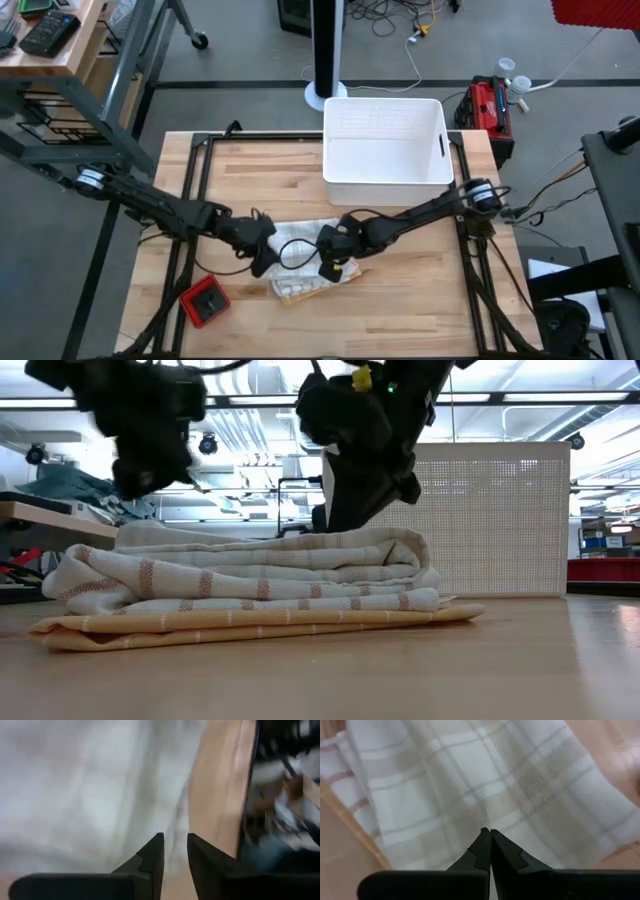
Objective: Fold towel
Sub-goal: Stack the light gray patterned towel on top of the brown patterned towel
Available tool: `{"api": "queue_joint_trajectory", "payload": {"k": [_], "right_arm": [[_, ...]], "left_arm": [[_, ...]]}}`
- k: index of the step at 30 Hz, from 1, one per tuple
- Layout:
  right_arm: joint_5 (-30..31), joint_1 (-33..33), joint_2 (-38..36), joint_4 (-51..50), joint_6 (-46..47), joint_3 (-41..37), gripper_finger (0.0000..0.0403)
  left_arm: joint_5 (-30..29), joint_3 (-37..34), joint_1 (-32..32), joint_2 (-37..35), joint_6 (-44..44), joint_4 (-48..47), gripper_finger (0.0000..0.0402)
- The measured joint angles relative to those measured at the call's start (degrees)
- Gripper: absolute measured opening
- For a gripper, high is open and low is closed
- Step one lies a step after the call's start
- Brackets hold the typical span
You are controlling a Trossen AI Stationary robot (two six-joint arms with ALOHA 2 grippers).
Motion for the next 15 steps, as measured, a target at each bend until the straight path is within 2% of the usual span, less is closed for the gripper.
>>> {"api": "queue_joint_trajectory", "payload": {"k": [4, 6, 11, 15], "right_arm": [[0.02, -0.42, 1.00, 0.32, 0.19, -0.02, 0.0000], [0.01, -0.53, 1.18, 0.38, 0.21, -0.02, 0.0000], [0.01, -0.53, 1.27, 0.41, 0.31, -0.02, 0.0000], [-0.12, -0.53, 1.29, 0.01, 0.76, -0.02, 0.0000]], "left_arm": [[-14.22, 3.18, 0.10, 1.16, 4.99, 0.03, 0.0075], [-18.70, 3.63, 0.60, 2.73, 6.35, 0.07, 0.0075], [-20.18, 3.33, 1.50, 9.25, 5.20, -0.79, 0.0074], [-18.43, 3.92, 1.34, 15.27, 2.18, -10.56, 0.0069]]}}
